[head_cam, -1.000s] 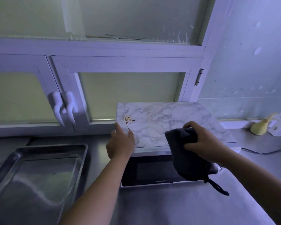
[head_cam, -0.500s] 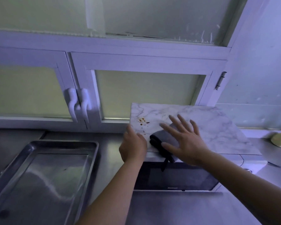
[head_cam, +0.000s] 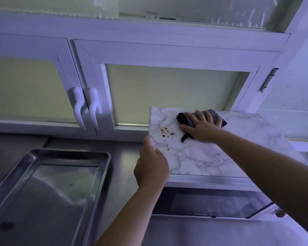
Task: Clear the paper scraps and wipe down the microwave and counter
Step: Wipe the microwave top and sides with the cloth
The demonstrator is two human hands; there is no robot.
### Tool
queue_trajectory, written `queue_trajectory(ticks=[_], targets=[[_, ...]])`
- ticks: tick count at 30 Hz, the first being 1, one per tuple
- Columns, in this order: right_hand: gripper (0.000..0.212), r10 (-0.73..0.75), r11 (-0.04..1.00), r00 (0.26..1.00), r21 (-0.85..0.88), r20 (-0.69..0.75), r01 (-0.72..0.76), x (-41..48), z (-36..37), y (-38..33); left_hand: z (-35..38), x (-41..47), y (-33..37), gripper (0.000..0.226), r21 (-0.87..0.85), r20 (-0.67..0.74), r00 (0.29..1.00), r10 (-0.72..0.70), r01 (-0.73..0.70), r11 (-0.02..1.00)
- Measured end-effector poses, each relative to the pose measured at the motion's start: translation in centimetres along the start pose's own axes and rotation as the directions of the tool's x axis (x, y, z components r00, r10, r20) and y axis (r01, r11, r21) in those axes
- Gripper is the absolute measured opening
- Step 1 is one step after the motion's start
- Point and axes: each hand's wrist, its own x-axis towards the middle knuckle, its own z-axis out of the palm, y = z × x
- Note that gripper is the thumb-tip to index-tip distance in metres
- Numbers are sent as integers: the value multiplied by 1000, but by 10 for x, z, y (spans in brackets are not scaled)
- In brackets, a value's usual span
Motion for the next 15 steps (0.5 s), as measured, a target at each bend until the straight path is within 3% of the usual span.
queue_trajectory(ticks=[8,15], targets=[[81,105,994,994,7,12,-105,76,-15,-28,10,3,6,45,8,-90,996,-15,15,1000],[62,-112,987,992,124,65,103,61,-2,-85,10,5,9,58,-17,-73,992,-108,107,994]])
